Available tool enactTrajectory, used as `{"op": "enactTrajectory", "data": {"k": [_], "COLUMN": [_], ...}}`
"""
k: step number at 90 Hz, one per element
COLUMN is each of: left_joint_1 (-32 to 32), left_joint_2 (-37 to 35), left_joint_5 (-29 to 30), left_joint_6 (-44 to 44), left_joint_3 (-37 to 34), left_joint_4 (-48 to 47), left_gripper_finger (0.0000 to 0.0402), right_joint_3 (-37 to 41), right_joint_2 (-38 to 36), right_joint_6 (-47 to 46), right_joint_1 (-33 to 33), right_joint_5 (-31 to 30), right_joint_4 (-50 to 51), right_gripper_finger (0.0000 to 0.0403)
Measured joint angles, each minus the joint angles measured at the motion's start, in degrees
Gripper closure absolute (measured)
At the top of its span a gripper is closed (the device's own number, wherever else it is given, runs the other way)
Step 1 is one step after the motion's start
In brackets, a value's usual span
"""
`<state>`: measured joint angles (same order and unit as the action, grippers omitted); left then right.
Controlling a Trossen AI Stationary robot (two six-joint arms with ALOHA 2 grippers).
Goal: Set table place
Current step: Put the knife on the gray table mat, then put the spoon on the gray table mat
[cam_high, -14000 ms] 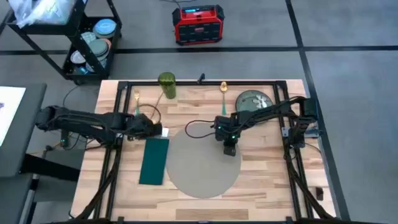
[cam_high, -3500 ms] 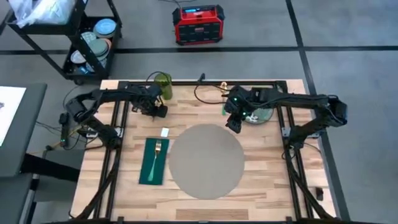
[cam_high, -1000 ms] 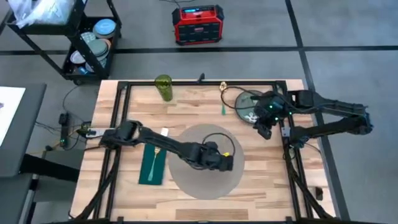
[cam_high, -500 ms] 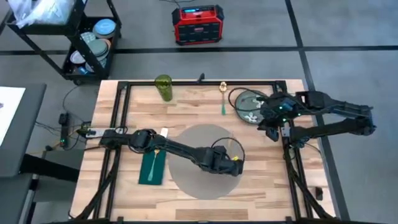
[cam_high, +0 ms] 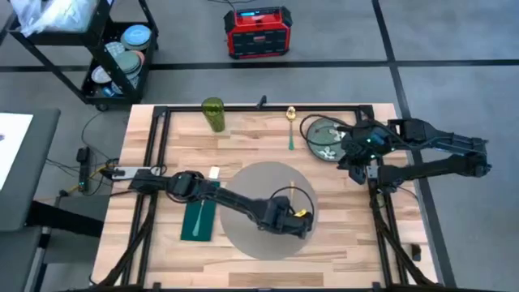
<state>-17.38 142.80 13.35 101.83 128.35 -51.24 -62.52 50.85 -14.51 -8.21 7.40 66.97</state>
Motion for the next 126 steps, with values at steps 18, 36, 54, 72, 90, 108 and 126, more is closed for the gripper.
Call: {"op": "enactTrajectory", "data": {"k": [18,36,54,72,90,108,126], "left_joint_1": [0.5,0.7,1.0,1.6,2.1,2.0,2.0], "left_joint_2": [1.8,1.6,1.6,1.6,1.6,1.6,1.4], "left_joint_5": [-3.9,-3.8,-4.0,-4.0,-4.3,-4.4,-4.4], "left_joint_6": [-2.1,-2.0,-2.3,-6.7,-6.9,-6.6,-8.5], "left_joint_3": [-0.2,-0.1,-0.1,-0.1,-0.1,-0.1,1.0], "left_joint_4": [2.3,-0.2,0.8,2.6,3.4,5.1,4.3], "left_gripper_finger": [0.0401,0.0401,0.0401,0.0395,0.0356,0.0345,0.0344], "right_joint_3": [0.0,0.0,0.0,0.0,0.0,0.0,0.0], "right_joint_2": [0.0,0.0,0.0,0.0,0.0,0.0,-0.3], "right_joint_6": [0.9,1.5,2.4,4.5,4.5,4.5,4.8], "right_joint_1": [0.0,0.0,0.0,0.0,0.0,0.0,0.0], "right_joint_5": [0.0,0.0,0.1,1.9,3.2,3.7,3.7], "right_joint_4": [0.0,0.2,0.4,0.4,0.4,1.6,1.6], "right_gripper_finger": [0.0329,0.0329,0.0329,0.0329,0.0329,0.0329,0.0329]}}
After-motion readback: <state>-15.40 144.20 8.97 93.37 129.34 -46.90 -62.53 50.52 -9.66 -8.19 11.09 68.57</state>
